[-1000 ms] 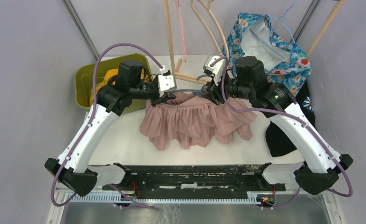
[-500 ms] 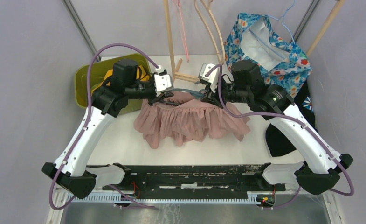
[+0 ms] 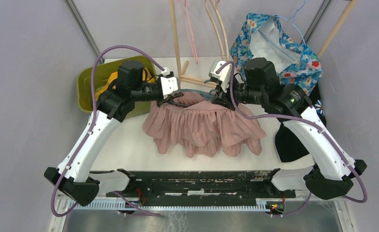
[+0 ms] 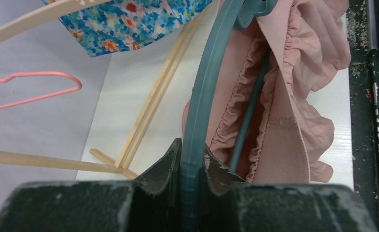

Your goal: Remove the skirt from the hanger

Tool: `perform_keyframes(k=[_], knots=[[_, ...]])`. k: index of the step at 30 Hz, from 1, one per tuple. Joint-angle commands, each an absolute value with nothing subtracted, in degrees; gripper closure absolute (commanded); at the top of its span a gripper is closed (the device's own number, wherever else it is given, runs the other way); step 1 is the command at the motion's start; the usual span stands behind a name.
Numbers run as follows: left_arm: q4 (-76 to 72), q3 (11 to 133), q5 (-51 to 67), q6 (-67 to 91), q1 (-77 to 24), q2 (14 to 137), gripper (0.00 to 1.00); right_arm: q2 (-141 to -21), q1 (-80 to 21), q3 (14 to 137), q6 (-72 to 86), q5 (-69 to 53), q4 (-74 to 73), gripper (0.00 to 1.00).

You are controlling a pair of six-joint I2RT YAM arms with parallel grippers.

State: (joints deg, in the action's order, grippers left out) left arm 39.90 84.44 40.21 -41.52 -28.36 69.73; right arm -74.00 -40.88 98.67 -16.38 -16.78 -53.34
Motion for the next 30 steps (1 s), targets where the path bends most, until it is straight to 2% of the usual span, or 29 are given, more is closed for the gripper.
perform_keyframes(k=[1, 7, 12, 13, 14, 19, 20, 24, 30], knots=[[33.18, 82.84, 41.56, -38.21, -28.63, 68.74, 0.97, -73.67, -39.09, 106.39, -10.78, -8.4, -49.23, 0.99], [22.5, 82.82, 38.3, -32.95, -28.57, 64.55, 0.95, -71.33, -39.04, 102.44, -11.58, -5.95, -49.14, 0.99], [10.12, 81.7, 35.94, -28.35, -28.57, 61.9, 0.74, -71.82, -39.04, 103.0, -11.24, -6.95, -49.15, 0.99], [10.11, 82.23, 35.08, -28.31, -28.61, 62.33, 0.49, -71.95, -39.04, 103.41, -11.39, -7.09, -49.2, 0.99], [10.47, 82.85, 34.28, -28.15, -28.65, 62.94, 0.4, -71.98, -39.09, 103.86, -11.54, -7.22, -49.3, 0.99], [10.63, 83.83, 33.0, -26.98, -28.56, 63.99, 0.21, -71.78, -39.05, 104.05, -11.21, -7.8, -49.5, 0.99], [9.77, 83.63, 33.53, -26.3, -28.61, 63.98, 0.08, -71.69, -39.07, 103.93, -11.17, -7.82, -49.43, 0.99], [9.3, 82.72, 32.36, -26.73, -28.59, 64.29, 0.05, -71.59, -39.05, 104.71, -10.73, -8.45, -49.2, 0.99], [10.96, 77.75, 23.0, -31.58, -28.42, 64.57, 0.05, -69.9, -39.09, 105.71, -11.35, -7.84, -51.16, 0.99]])
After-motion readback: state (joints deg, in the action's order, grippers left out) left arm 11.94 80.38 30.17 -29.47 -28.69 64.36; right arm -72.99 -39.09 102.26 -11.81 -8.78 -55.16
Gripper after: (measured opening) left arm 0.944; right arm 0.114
